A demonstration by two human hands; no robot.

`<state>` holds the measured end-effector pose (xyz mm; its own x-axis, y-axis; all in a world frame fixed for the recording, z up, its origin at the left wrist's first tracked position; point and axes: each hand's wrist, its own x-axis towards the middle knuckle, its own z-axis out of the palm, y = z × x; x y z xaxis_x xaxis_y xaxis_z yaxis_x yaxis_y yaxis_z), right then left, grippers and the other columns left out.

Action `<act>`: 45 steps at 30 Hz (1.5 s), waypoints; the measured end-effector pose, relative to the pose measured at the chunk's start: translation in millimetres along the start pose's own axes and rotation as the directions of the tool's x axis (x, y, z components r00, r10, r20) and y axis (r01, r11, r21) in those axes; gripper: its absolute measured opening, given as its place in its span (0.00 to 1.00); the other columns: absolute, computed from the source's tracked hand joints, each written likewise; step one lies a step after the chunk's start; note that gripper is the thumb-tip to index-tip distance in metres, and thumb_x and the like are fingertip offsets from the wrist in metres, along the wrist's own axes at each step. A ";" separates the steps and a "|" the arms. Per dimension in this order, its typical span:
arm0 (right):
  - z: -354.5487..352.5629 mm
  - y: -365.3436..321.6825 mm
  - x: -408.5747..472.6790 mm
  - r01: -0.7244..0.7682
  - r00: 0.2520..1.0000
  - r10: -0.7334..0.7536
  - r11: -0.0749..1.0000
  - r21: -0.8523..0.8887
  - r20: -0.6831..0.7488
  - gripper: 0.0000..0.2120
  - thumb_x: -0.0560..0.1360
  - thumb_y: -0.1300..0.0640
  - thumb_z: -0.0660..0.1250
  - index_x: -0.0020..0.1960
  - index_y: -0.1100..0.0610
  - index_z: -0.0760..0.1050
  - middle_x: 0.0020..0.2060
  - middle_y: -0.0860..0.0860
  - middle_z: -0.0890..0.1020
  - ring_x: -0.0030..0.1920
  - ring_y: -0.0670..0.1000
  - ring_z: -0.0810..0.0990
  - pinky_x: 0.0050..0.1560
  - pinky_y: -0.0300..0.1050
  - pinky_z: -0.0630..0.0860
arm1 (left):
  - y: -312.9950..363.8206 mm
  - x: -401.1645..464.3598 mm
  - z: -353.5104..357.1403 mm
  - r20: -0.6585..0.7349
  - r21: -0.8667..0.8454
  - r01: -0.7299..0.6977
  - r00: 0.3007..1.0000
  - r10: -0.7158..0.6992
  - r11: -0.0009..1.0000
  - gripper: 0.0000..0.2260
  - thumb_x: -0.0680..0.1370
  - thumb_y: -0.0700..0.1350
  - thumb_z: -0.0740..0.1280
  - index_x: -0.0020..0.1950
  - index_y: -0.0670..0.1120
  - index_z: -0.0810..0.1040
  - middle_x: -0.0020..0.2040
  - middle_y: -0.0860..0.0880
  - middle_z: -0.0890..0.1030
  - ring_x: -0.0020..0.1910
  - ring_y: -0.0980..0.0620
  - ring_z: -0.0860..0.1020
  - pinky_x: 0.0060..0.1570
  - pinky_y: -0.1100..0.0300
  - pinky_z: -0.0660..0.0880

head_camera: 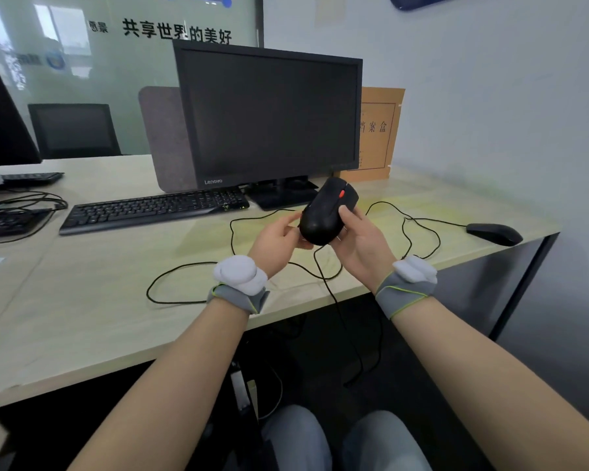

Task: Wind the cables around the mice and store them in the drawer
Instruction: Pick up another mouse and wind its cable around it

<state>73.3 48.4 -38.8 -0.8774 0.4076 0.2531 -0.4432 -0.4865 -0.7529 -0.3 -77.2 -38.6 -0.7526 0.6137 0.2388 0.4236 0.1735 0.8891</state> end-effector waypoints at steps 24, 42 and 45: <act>24.7 31.6 -25.7 -0.031 0.959 0.270 0.401 -0.915 0.086 0.03 0.76 0.58 0.63 0.46 0.55 0.76 0.35 0.47 0.79 0.40 0.45 0.80 0.48 0.40 0.71 | -2.6 2.6 -31.0 -0.197 -0.746 -0.069 0.973 -0.120 0.663 0.06 0.79 0.41 0.63 0.44 0.44 0.77 0.39 0.50 0.80 0.38 0.58 0.77 0.43 0.68 0.78; 42.1 -9.9 -11.0 0.259 0.962 -0.138 0.202 -0.945 0.234 0.05 0.75 0.52 0.66 0.42 0.52 0.76 0.31 0.41 0.75 0.32 0.37 0.72 0.36 0.31 0.67 | -22.3 -18.7 -53.7 -0.107 0.133 -0.076 0.990 0.091 0.988 0.11 0.78 0.46 0.63 0.60 0.48 0.75 0.44 0.54 0.77 0.43 0.53 0.76 0.45 0.63 0.73; 42.9 -24.0 -2.1 0.253 0.967 -0.087 0.232 -0.939 0.240 0.04 0.73 0.55 0.70 0.43 0.54 0.75 0.34 0.45 0.76 0.36 0.43 0.74 0.43 0.38 0.72 | -23.5 -24.7 -58.6 0.130 -0.017 -0.077 0.988 0.079 0.997 0.10 0.80 0.44 0.61 0.61 0.51 0.72 0.51 0.54 0.77 0.49 0.57 0.76 0.51 0.65 0.75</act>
<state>77.9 26.0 4.8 -0.8541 0.2510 0.4555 -0.1526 0.7163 -0.6809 -21.2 -141.6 -42.5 -0.6449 0.7205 0.2551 0.4719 0.1128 0.8744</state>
